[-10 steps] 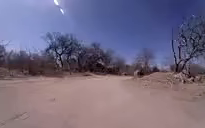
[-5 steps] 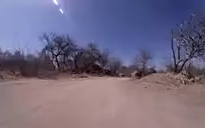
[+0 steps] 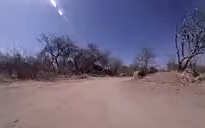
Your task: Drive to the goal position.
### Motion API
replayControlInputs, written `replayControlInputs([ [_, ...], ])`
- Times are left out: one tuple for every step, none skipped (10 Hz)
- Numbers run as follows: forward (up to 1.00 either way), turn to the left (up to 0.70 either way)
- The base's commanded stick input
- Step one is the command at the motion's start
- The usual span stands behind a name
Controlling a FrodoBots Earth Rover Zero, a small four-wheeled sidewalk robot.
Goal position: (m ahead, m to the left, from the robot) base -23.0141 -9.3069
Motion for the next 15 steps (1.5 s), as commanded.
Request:
replayControlInputs([
  [1.00,-0.12],
  [1.00,-0.26],
  [1.00,-0.27],
  [1.00,-0.27],
  [1.00,-0.27],
  [1.00,0.00],
  [1.00,0.00],
  [1.00,0.22],
  [1.00,0.27],
  [1.00,0.27],
  [1.00,0.27],
  [1.00,0.27],
  [1.00,0.27],
  [0.26,0.40],
  [0.00,0.45],
])
